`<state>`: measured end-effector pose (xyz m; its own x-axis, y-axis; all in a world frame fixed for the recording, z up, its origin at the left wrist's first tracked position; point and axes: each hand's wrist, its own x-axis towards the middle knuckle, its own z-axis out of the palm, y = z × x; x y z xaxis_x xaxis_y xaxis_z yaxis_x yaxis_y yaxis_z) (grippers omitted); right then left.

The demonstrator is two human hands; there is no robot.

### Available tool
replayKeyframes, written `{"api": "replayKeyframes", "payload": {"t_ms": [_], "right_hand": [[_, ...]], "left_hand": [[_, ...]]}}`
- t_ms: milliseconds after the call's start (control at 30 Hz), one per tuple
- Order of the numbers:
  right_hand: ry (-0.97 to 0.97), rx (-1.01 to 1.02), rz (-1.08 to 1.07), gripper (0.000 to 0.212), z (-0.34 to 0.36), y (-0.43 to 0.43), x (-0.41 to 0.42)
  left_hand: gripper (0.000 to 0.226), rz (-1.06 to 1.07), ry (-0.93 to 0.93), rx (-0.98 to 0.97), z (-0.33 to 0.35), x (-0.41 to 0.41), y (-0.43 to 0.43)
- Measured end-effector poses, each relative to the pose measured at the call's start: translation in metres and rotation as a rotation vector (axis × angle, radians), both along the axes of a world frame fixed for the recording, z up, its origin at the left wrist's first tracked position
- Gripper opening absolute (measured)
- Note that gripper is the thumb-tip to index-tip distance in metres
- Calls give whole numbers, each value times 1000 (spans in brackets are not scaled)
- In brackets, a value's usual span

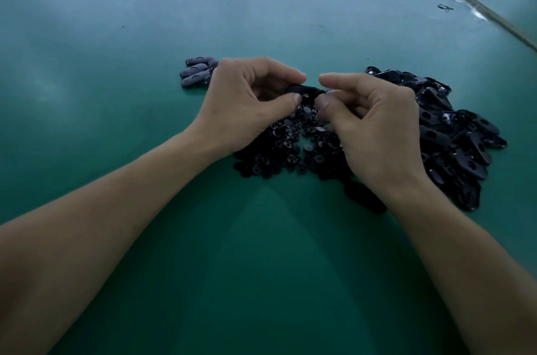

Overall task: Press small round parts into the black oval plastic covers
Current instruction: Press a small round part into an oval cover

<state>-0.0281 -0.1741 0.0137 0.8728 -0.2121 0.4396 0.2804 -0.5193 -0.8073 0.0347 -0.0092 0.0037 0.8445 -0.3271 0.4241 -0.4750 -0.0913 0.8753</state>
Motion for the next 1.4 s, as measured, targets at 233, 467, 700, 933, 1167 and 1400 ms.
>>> {"api": "replayKeyframes", "payload": {"t_ms": [233,467,700,933,1167,1400], "right_hand": [[43,119,62,19,-1,-2,1],[23,82,46,16,-2,-2,2],[49,25,27,17,-1,1,1],[53,-11,9,20,1,2,0],[51,-39,3,21,2,3,0],[77,-29,22,24,0,3,1]], "left_hand": [[26,-18,-31,7,1,-1,1],[25,-37,-33,2,0,-1,0],[24,-49,-25,-2,0,-2,0],[26,-59,-30,22,0,-3,0],[27,-46,-41,27,1,-4,-1],[26,-43,-62,55,1,-5,-3]]}}
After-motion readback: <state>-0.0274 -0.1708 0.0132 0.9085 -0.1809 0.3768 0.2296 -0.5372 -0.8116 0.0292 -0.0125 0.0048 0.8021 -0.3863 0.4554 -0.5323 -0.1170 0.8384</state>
